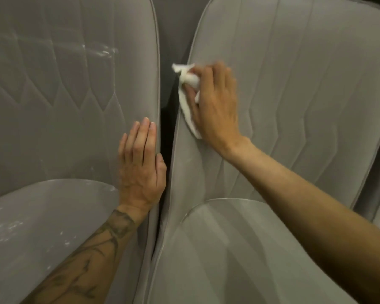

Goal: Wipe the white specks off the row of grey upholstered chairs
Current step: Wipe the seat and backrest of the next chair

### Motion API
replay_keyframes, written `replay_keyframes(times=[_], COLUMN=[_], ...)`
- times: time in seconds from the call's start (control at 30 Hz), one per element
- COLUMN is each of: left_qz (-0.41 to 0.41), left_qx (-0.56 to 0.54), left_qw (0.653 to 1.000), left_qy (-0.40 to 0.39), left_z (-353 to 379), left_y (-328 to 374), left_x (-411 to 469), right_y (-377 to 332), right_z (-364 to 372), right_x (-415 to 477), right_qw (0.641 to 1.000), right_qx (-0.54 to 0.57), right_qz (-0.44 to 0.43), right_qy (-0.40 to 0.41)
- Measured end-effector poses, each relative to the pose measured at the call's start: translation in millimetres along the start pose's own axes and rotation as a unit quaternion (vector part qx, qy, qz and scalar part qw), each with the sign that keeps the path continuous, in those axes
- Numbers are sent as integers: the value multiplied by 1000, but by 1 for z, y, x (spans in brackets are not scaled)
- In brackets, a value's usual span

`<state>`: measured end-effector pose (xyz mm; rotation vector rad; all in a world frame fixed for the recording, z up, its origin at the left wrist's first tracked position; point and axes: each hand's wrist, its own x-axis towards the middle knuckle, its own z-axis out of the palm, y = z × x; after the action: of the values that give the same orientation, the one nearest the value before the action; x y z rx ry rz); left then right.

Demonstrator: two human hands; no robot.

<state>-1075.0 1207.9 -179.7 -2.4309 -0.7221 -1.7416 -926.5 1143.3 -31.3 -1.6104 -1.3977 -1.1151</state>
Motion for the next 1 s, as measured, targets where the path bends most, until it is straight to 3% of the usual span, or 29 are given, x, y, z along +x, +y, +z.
replay_keyframes(times=[0.17, 0.27, 0.37, 0.47, 0.63, 0.7, 0.87, 1.0], left_qz=[7, 6, 3, 0, -1, -3, 3, 8], left_qx=[11, 4, 12, 10, 12, 10, -10, -11], left_qw=[1000, 1000, 1000, 1000, 1000, 1000, 1000, 1000], left_qy=[7, 9, 5, 5, 8, 8, 15, 26], left_z=[-1, -2, -4, -6, -5, -7, -3, 0], left_y=[0, 2, 3, 6, 5, 7, 2, -1], left_x=[0, 0, 2, 2, 2, 2, 0, -1], right_y=[-13, -3, 1, -11, -37, -37, -24, -48], right_z=[-12, -9, 6, 9, -12, -16, 8, 14], right_x=[-101, -82, -39, -65, -178, -180, -85, -123], right_qw=[993, 992, 1000, 998, 988, 985, 999, 995], right_qx=[56, 43, 7, 31, 87, 74, 15, 54], right_qz=[-55, -89, -10, 49, -30, -52, 31, 83], right_qy=[-91, -80, -6, 8, -121, -146, -14, 21])
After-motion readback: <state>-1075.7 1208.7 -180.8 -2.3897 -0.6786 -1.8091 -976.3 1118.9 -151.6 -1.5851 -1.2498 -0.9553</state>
